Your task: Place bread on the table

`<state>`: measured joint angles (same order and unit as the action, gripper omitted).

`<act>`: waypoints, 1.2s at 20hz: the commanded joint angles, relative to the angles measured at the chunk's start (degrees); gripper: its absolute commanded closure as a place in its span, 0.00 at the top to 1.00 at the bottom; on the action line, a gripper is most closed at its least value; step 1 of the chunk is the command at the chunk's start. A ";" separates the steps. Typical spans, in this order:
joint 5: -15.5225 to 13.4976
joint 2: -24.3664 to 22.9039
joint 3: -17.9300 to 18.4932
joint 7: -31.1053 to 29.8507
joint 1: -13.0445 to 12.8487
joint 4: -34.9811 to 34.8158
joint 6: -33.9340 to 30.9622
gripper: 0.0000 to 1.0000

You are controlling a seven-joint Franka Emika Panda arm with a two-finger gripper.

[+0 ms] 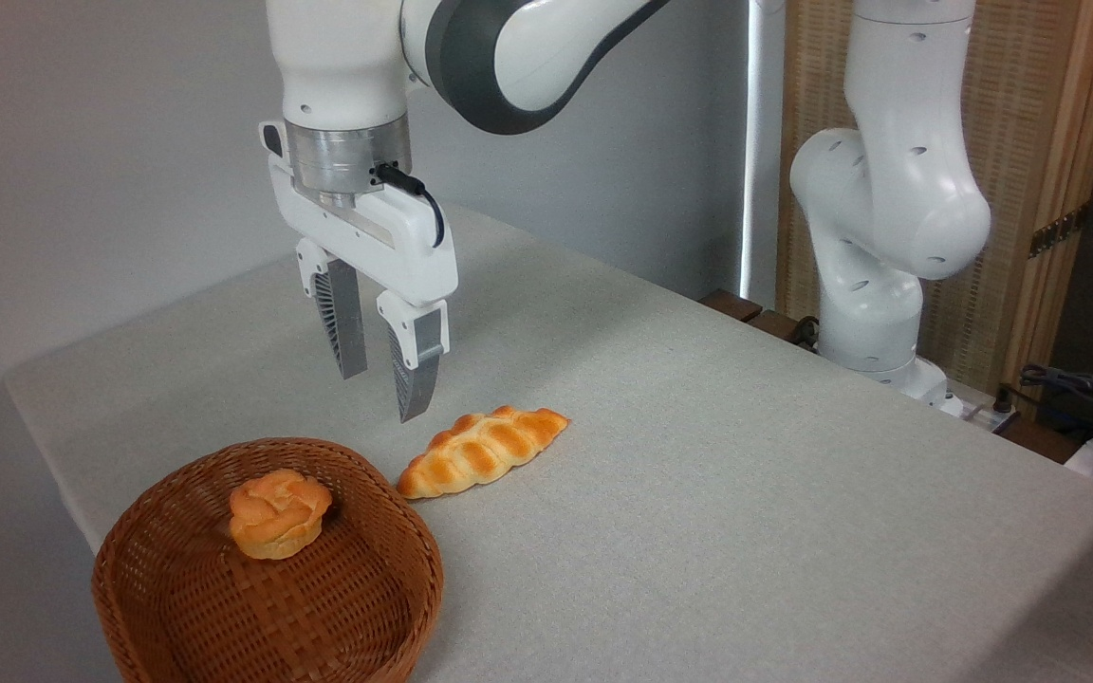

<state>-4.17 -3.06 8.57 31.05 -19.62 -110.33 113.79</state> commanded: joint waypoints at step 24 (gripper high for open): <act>-0.67 -0.37 1.19 0.06 -0.15 0.73 -0.59 1.00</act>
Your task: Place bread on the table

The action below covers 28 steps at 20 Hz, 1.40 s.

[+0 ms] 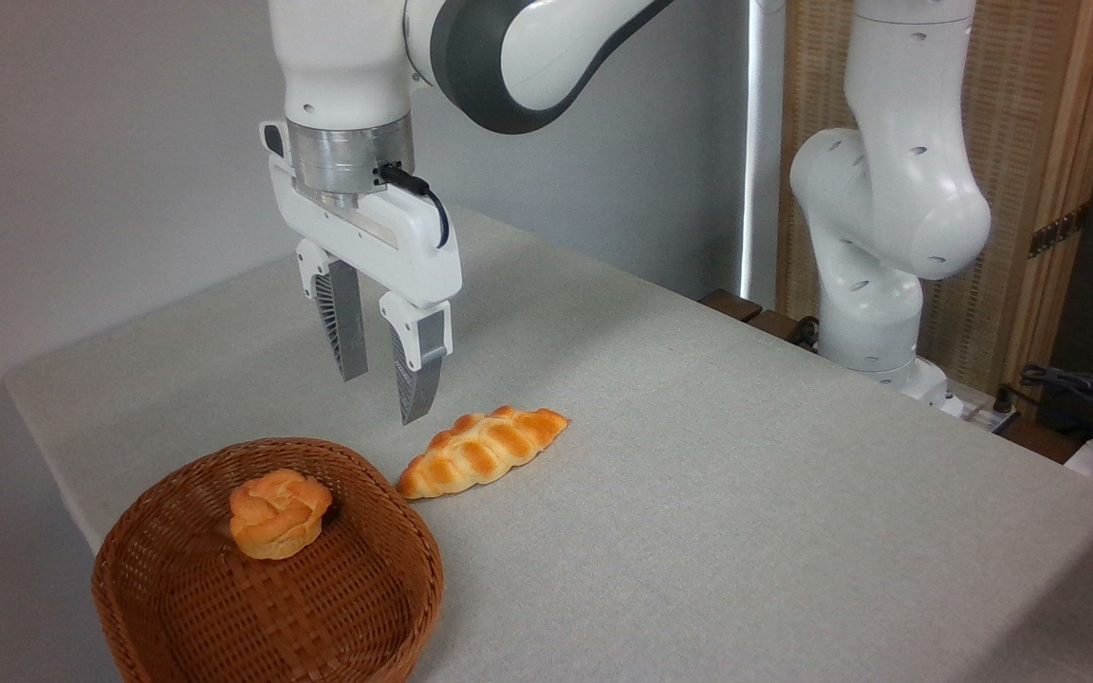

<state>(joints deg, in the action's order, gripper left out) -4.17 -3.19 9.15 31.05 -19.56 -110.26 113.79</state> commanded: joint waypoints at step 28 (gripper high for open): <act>-0.84 9.15 0.25 0.50 -0.21 2.07 18.20 1.00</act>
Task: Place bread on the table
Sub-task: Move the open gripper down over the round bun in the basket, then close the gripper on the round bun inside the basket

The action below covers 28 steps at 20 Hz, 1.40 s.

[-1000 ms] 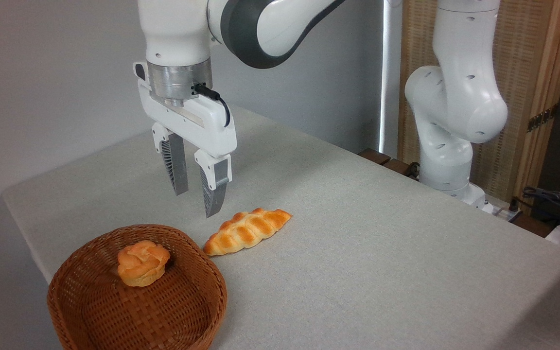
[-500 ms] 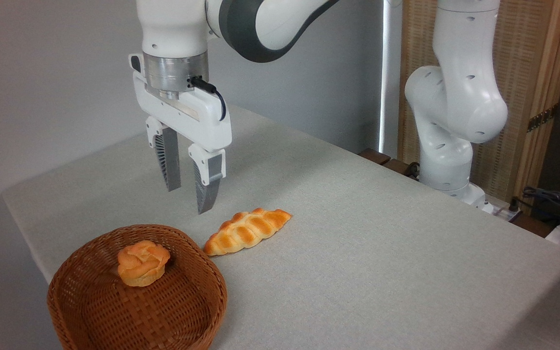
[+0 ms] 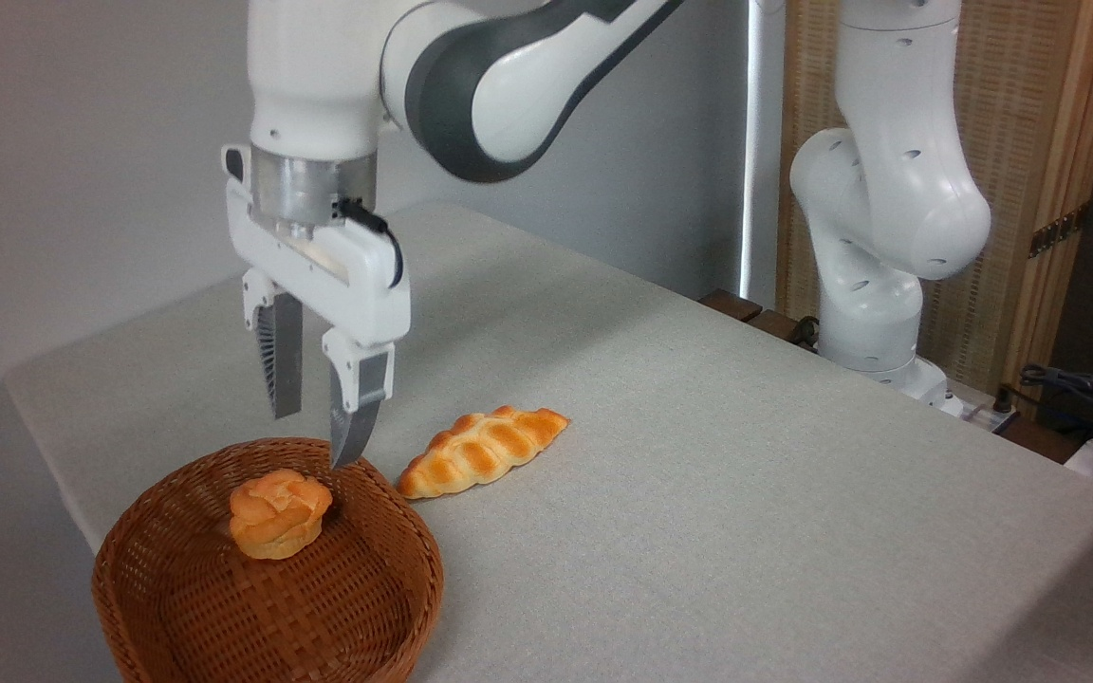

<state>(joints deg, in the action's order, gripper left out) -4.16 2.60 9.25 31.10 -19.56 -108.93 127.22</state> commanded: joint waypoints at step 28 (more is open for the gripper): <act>-2.86 12.17 -2.57 0.63 -0.12 0.91 13.41 0.40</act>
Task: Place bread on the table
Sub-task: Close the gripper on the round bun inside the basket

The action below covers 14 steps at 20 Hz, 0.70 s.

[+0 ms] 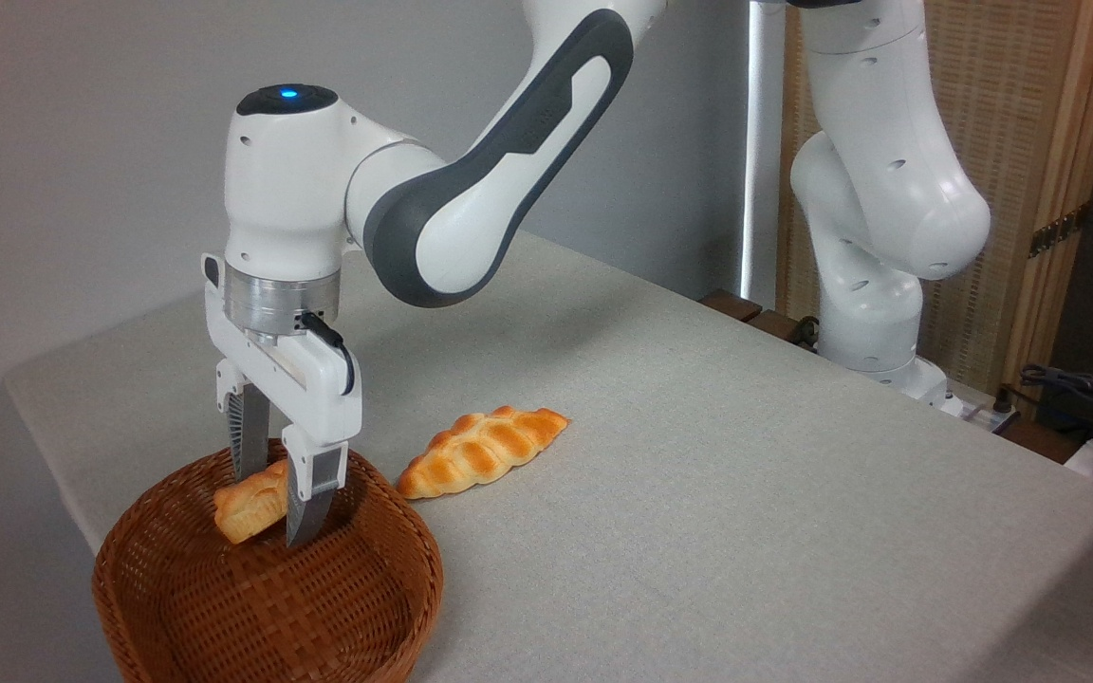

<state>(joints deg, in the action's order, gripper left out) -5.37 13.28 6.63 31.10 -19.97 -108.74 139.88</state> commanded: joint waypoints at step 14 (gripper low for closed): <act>-4.72 -1.14 0.93 0.37 0.37 0.90 0.66 0.44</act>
<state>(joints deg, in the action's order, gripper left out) -6.63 13.30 6.55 31.04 -19.84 -108.45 140.01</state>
